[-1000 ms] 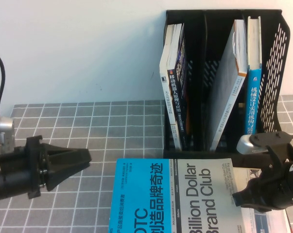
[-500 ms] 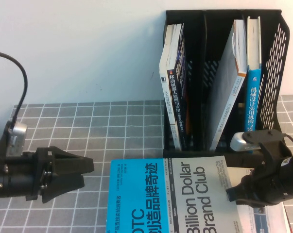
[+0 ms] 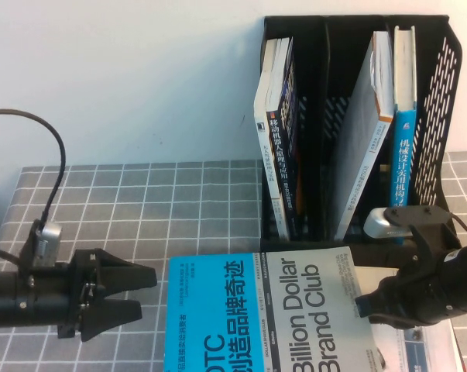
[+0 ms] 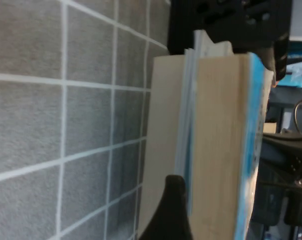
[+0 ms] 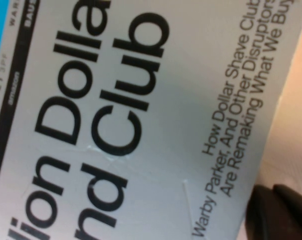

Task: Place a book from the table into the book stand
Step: Push book with right arm, then pick up the book with your left arm

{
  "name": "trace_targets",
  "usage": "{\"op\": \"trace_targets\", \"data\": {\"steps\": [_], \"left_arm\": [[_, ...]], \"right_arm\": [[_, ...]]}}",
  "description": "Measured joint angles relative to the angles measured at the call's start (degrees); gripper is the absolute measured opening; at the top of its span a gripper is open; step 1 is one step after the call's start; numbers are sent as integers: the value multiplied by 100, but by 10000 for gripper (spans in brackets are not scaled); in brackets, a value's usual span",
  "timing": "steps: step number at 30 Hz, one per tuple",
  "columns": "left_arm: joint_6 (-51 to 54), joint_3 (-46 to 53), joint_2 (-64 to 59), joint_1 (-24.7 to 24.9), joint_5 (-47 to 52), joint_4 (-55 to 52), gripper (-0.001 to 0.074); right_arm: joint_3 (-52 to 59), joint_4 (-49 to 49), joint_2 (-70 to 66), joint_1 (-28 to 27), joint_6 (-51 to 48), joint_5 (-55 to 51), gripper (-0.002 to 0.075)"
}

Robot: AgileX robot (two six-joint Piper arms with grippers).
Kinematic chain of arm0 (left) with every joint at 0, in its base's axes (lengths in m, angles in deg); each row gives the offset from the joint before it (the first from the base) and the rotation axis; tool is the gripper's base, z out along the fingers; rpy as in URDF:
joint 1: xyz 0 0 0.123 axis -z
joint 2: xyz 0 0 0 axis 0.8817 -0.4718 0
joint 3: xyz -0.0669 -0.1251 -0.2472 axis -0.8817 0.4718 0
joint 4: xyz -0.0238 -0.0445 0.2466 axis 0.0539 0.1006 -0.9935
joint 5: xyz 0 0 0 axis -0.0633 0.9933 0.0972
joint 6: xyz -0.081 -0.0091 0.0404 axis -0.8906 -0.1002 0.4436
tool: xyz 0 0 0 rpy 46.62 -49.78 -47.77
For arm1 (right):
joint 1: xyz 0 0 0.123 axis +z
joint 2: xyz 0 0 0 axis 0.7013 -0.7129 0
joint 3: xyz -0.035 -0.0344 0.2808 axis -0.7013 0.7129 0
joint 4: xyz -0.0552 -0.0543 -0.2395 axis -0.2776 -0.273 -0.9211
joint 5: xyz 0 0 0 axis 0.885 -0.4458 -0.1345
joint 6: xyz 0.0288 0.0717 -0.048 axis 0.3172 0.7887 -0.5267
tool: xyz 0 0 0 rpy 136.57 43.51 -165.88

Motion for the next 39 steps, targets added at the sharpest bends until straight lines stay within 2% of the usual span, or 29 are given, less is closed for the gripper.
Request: {"op": "trace_targets", "data": {"steps": [3,11,14,27,36,39], "left_arm": [[96,-12,-238,71,-23,187,583],[428,-31,-703,742,-46,559,584],[523,-31,-838,852,-46,707,584],[622,-45,-1038,902,-91,912,583],[520,-45,-1038,1132,-91,801,582],[511,-45,-1038,1154,-91,763,560]], "right_arm": [[0,80,-10,0,-69,14,-3],[0,212,-36,0,-128,14,-3],[0,236,-35,0,-137,14,-3],[0,456,-47,0,-175,18,-3],[0,788,-132,0,-175,-1,-3],[0,832,-166,0,-175,-11,-3]]}}
